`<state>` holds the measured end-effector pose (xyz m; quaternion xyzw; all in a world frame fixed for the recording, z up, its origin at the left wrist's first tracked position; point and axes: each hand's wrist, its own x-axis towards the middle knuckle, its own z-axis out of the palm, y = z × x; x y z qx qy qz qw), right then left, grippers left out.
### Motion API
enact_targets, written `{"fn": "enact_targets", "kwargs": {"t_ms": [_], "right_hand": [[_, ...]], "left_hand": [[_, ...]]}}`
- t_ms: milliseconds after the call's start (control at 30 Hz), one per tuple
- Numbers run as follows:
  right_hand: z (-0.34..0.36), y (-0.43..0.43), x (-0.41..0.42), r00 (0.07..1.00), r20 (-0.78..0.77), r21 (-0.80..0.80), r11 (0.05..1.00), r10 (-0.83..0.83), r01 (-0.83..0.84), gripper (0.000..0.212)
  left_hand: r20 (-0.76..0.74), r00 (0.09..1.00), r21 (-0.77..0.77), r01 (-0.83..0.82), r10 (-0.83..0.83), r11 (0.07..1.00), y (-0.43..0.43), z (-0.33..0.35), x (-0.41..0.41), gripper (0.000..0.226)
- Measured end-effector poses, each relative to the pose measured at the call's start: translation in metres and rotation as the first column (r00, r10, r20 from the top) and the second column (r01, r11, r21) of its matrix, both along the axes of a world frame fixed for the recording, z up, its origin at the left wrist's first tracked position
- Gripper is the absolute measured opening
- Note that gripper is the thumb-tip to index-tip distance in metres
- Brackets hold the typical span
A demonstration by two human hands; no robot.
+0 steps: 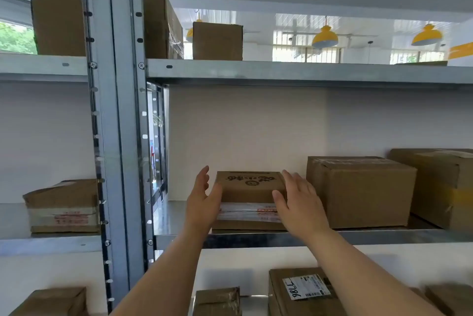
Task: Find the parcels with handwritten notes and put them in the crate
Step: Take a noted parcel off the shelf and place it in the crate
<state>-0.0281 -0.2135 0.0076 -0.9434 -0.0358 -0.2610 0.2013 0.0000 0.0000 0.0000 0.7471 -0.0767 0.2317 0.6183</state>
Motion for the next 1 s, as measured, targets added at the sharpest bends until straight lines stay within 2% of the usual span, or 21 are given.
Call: {"fn": "enact_targets", "kwargs": {"t_ms": [133, 233, 333, 400, 567, 633, 700, 767, 1000], "right_hand": [[0.003, -0.011, 0.019, 0.991, -0.046, 0.301, 0.948, 0.124, -0.105, 0.066], [0.005, -0.015, 0.032, 0.958, -0.086, 0.589, 0.790, 0.273, -0.172, 0.065], [0.005, -0.020, 0.046, 0.920, -0.163, 0.733, 0.667, 0.357, -0.129, 0.067], [0.004, -0.020, 0.053, 0.896, -0.191, 0.775, 0.622, 0.401, -0.113, 0.069], [-0.004, -0.019, 0.059, 0.896, -0.191, 0.846, 0.531, 0.400, -0.057, 0.061], [-0.006, -0.017, 0.057, 0.907, -0.159, 0.885, 0.464, 0.391, -0.045, 0.052], [-0.005, -0.015, 0.049, 0.917, -0.084, 0.916, 0.392, 0.390, -0.083, 0.032], [-0.005, -0.014, 0.039, 0.929, -0.003, 0.929, 0.344, 0.369, -0.134, 0.020], [0.000, -0.003, 0.013, 0.937, 0.190, 0.922, 0.276, 0.293, -0.273, 0.025]], "left_hand": [[-0.104, 0.995, -0.035, -0.014, 0.011, 0.999, -0.010, 0.004, 0.010, 0.049], [-0.212, 0.977, -0.094, -0.053, 0.032, 0.994, -0.022, 0.008, 0.016, 0.047], [-0.272, 0.962, -0.220, -0.094, 0.032, 0.971, -0.032, 0.014, 0.019, 0.039], [-0.293, 0.956, -0.248, -0.109, 0.033, 0.963, -0.038, 0.015, 0.020, 0.028], [-0.291, 0.955, -0.246, -0.137, 0.062, 0.960, -0.037, 0.007, 0.023, 0.025], [-0.279, 0.959, -0.270, -0.123, 0.045, 0.955, -0.036, 0.007, 0.020, 0.017], [-0.228, 0.973, -0.285, -0.099, 0.033, 0.954, -0.033, 0.006, 0.016, 0.015], [-0.161, 0.987, -0.292, -0.073, 0.027, 0.954, -0.029, 0.004, 0.010, 0.023], [-0.007, 1.000, -0.286, -0.022, 0.021, 0.958, -0.015, 0.000, -0.011, 0.056]]}}
